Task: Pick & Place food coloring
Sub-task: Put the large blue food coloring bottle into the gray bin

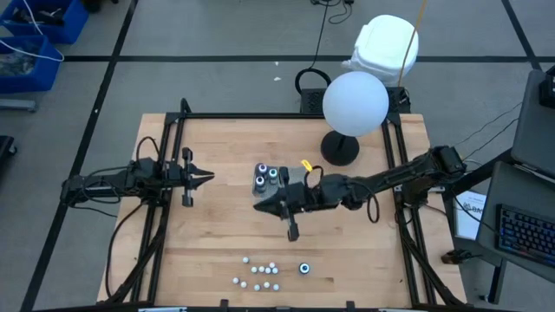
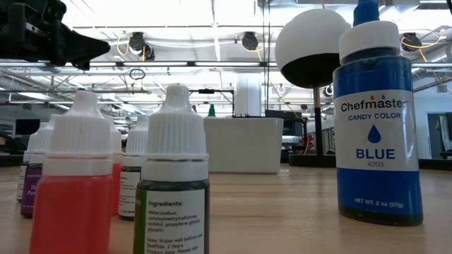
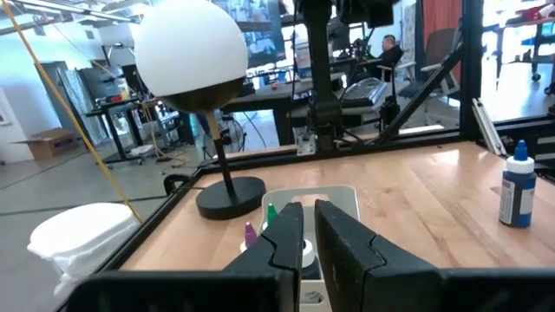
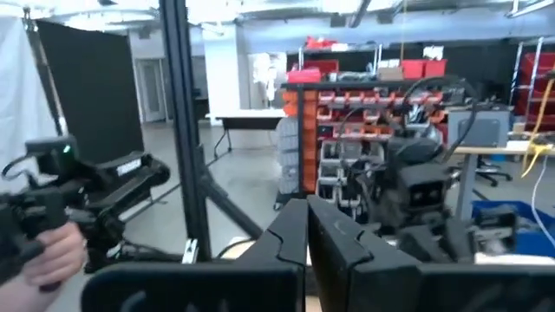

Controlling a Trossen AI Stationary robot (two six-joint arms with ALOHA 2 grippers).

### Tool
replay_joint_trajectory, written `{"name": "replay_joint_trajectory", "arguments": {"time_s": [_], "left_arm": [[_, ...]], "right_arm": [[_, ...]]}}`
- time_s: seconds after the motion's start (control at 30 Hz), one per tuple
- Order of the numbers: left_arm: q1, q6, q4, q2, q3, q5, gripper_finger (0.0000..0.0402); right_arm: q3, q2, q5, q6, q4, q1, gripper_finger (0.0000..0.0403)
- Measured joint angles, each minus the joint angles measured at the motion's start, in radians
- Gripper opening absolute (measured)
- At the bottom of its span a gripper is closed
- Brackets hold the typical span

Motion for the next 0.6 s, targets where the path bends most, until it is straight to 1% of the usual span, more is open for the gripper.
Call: {"name": "replay_joint_trajectory", "arguments": {"time_s": [0.1,0.17,0.2,0.33,0.4,0.47,0.57,0.6], "left_arm": [[0.000,-0.012,0.010,0.000,0.000,-0.001,0.0042],[0.000,-0.013,0.012,0.000,0.000,-0.001,0.0042],[0.000,-0.014,0.013,0.000,0.000,-0.001,0.0042],[0.000,-0.015,0.012,0.000,0.000,-0.001,0.0042],[0.000,-0.015,0.013,0.000,0.000,-0.001,0.0042],[0.000,-0.015,0.023,0.000,0.000,0.000,0.0042],[0.000,-0.011,0.045,0.000,0.000,0.000,0.0042],[0.000,-0.010,0.045,0.000,0.000,0.000,0.0042]], "right_arm": [[0.000,0.000,0.016,-0.027,-0.023,0.014,0.0001],[0.000,0.000,0.070,-0.031,-0.057,0.022,0.0001],[0.000,0.000,0.078,-0.032,-0.070,0.024,0.0001],[0.000,-0.003,0.079,-0.058,-0.084,0.025,0.0001],[0.000,-0.026,0.082,-0.116,-0.178,0.024,0.0001],[0.000,-0.067,0.097,-0.134,-0.294,0.002,0.0001],[-0.004,-0.164,0.103,-0.131,-0.419,-0.074,0.0000],[-0.017,-0.202,0.101,-0.121,-0.436,-0.099,0.0000]]}}
